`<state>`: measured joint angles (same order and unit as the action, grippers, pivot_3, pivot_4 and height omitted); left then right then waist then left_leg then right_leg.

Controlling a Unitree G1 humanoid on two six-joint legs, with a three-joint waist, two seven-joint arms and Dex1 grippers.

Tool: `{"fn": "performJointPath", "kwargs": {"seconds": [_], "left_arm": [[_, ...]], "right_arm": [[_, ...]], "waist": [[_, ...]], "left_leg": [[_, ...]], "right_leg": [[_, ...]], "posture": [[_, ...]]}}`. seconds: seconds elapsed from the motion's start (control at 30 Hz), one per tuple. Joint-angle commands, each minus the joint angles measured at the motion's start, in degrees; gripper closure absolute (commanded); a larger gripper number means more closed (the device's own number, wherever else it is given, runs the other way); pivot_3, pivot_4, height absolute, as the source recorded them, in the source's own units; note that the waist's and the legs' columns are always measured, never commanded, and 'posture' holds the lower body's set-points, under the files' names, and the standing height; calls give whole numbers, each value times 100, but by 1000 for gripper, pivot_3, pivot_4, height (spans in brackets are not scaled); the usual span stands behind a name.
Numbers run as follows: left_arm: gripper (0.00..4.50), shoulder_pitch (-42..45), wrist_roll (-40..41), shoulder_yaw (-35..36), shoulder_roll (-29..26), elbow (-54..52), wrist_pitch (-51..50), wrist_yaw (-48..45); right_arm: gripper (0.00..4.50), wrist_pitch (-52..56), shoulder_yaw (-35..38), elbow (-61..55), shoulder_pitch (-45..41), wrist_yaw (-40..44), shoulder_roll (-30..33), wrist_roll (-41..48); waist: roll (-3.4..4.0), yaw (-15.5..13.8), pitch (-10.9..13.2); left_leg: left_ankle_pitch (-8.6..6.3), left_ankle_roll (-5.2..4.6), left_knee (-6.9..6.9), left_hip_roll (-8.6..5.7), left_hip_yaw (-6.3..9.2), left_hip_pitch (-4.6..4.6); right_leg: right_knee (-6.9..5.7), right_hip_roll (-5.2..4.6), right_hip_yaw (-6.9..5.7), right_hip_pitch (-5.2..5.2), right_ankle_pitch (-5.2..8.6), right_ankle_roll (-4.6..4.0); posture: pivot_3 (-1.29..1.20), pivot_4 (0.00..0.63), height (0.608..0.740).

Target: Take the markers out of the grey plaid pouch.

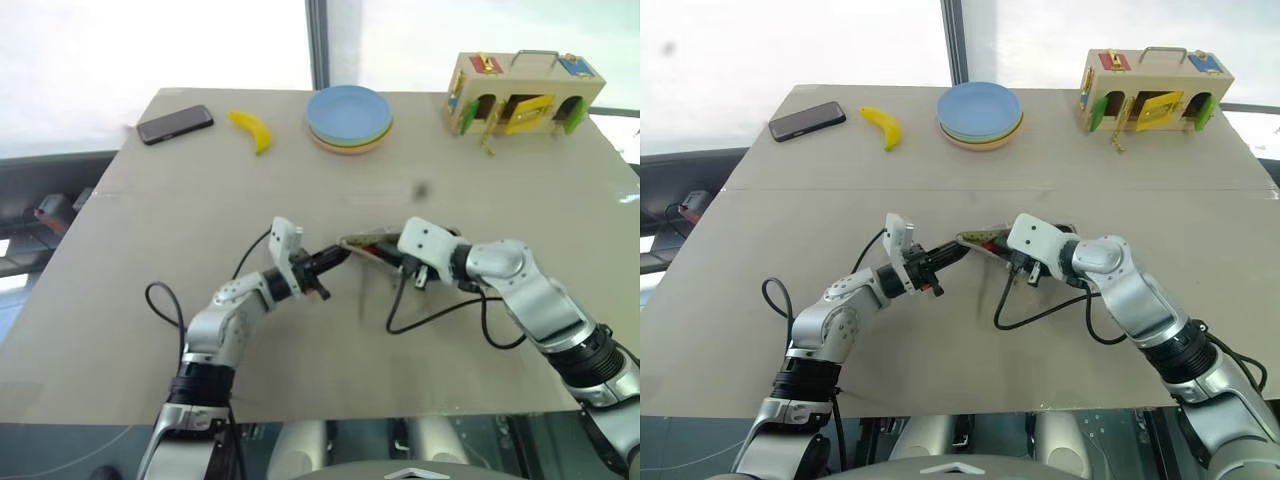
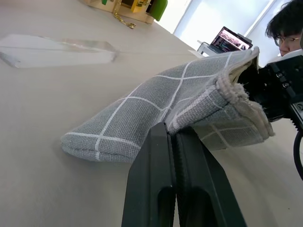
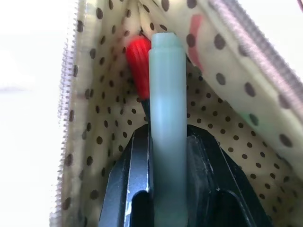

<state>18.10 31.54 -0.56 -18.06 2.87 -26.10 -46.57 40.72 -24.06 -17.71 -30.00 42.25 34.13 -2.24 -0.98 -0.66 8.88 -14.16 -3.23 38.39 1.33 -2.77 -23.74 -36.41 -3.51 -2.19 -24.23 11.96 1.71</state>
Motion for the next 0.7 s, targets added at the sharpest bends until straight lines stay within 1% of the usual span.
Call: {"fn": "performJointPath", "kwargs": {"seconds": [0.03,0.17,0.33,0.43,0.53,0.63,0.7], "left_arm": [[4500,16,-25,183,-56,-26,67,45],[4500,34,-25,175,-45,1,69,50],[4500,62,-44,206,-35,68,88,85],[4500,52,-96,210,-40,91,141,128],[4500,37,-175,226,-50,100,215,207],[4500,44,-335,225,-91,154,358,310],[4500,45,-466,193,-130,163,523,330]], "right_arm": [[4185,119,349,-249,48,-48,97,15],[4185,273,545,-392,80,-70,87,146],[4185,798,1157,-741,130,-4,-86,820],[4186,1086,1881,-1039,257,190,-200,1626],[4186,1455,2862,-1362,305,329,-391,2698],[4186,1806,3933,-1320,18,99,-574,3574],[4186,1949,4359,-1244,-160,-95,-553,3948]], "waist": [[0,-1,0],[0,-4,0],[0,-10,0],[-1,-17,1],[-1,-15,1],[0,-14,2],[2,-15,3]], "left_leg": [[0,0,0,0,0,-1],[0,0,0,0,1,-1],[0,0,0,0,2,-3],[0,0,0,0,3,-4],[-1,-2,-2,0,5,-7],[-1,-3,-3,0,5,-5],[-2,-3,-2,0,5,-6]], "right_leg": [[0,0,0,0,0,0],[1,0,-1,0,0,0],[2,-1,-2,0,0,0],[3,-2,-2,0,0,0],[9,-2,-3,1,-5,7],[10,-4,-4,2,-8,13],[9,-5,-4,2,-1,0]], "posture": [[0,150,740],[0,150,740],[0,150,740],[0,150,740],[0,150,740],[0,150,740],[0,150,740]]}}
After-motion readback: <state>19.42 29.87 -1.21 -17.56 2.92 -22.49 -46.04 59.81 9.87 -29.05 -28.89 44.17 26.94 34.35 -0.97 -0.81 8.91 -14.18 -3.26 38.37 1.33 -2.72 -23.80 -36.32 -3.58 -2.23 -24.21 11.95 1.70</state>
